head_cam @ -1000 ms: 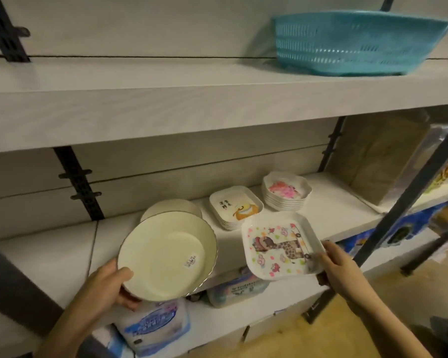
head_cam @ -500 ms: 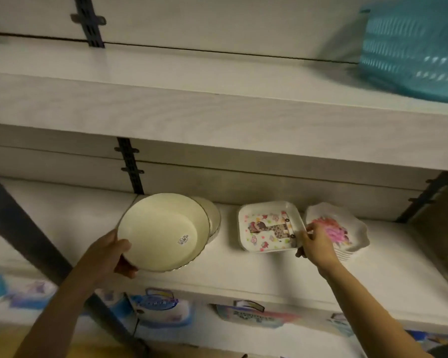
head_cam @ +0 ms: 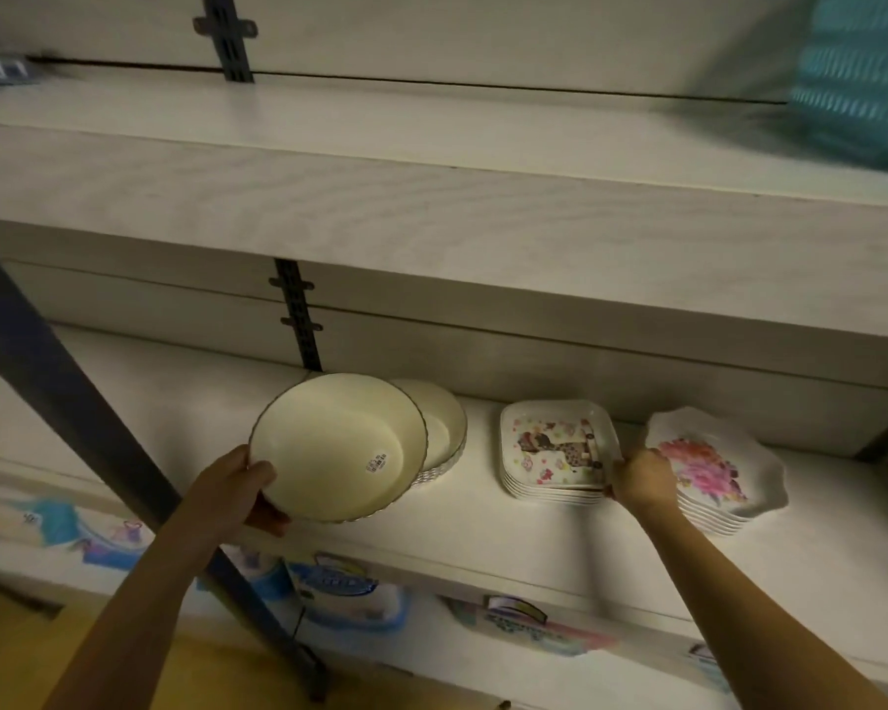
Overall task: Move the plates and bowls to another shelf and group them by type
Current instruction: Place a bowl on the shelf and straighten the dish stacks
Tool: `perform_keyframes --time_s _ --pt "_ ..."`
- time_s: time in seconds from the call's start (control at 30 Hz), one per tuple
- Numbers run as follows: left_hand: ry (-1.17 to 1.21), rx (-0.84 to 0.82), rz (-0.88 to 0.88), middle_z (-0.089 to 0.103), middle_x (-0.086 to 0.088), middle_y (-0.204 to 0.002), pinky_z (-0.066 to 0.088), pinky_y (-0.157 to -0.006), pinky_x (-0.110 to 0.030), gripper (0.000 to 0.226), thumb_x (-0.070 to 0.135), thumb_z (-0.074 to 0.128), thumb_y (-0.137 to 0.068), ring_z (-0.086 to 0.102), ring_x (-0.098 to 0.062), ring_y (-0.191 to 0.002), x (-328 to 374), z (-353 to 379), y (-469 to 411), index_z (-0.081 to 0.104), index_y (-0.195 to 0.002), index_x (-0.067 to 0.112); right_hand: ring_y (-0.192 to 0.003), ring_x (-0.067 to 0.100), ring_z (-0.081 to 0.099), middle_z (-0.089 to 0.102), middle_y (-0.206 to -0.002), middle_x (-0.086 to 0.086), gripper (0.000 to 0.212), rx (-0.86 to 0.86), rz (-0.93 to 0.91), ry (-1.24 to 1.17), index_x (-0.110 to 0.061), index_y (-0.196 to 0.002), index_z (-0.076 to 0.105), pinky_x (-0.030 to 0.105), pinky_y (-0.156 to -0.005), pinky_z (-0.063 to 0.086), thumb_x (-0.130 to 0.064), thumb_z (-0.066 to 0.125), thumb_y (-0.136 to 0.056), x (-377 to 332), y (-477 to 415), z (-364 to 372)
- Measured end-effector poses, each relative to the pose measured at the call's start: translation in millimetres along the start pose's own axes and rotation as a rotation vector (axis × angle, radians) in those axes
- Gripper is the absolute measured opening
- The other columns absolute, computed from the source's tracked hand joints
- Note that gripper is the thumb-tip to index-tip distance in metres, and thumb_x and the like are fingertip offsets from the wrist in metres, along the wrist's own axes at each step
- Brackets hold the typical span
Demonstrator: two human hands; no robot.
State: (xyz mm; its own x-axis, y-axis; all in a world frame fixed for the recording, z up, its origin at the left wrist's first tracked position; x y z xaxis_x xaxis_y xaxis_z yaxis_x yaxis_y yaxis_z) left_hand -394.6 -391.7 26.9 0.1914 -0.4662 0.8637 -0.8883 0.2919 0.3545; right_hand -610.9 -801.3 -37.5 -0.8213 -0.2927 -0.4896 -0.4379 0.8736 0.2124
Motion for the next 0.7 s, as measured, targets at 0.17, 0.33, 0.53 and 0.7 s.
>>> perform_keyframes --time_s 0.17,0.33,0.53,0.7 --pt "-0.005 0.004 0.001 0.065 -0.02 -0.061 0.052 -0.076 -0.047 0.011 0.005 0.043 -0.09 0.062 -0.03 -0.05 -5 -8 -9 0.053 -0.086 0.007 -0.106 0.038 0.057 0.05 -0.125 0.027 0.043 -0.002 -0.067 0.1 0.004 -0.126 0.045 0.038 -0.087 0.047 -0.023 0.051 -0.093 -8 14 2" --pt "0.022 -0.021 0.057 0.065 -0.008 -0.042 0.055 -0.06 -0.035 0.014 0.007 0.043 -0.09 0.063 -0.021 -0.039 7 4 -24 0.053 -0.081 0.011 -0.1 0.04 0.061 0.036 -0.139 0.021 0.048 0.103 -0.258 0.034 -0.005 -0.134 0.04 0.045 -0.091 0.051 -0.023 0.055 -0.091 -26 44 -13" --pt "-0.022 -0.035 0.098 0.065 -0.019 -0.064 0.054 -0.043 -0.021 0.014 0.006 0.044 -0.087 0.06 -0.015 -0.035 23 40 -55 0.052 -0.094 -0.003 -0.062 0.003 0.063 0.036 -0.14 0.012 0.038 0.046 -0.352 -0.118 -0.011 -0.13 0.048 0.014 -0.07 0.04 -0.018 0.053 -0.093 -40 83 -23" --pt "-0.017 -0.035 0.082 0.062 -0.013 -0.04 0.057 -0.051 -0.034 0.022 0.006 0.043 -0.088 0.061 -0.025 -0.035 15 59 -83 0.047 -0.067 0.009 -0.062 0.003 0.067 0.039 -0.138 0.006 0.029 0.026 -0.356 -0.188 -0.014 -0.121 0.052 0.009 -0.061 0.04 -0.017 0.053 -0.092 -36 97 -19"
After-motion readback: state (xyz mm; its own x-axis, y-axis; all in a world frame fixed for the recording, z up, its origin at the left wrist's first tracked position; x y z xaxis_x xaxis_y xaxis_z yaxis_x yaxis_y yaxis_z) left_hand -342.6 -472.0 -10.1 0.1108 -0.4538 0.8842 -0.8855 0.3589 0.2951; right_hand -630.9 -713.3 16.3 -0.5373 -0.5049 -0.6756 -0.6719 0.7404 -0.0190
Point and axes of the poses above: each hand's wrist, its own y-axis away from the middle knuckle, its own z-axis out of the palm, x = y × z, the point moved 9 cm from there along -y, towards the middle knuckle
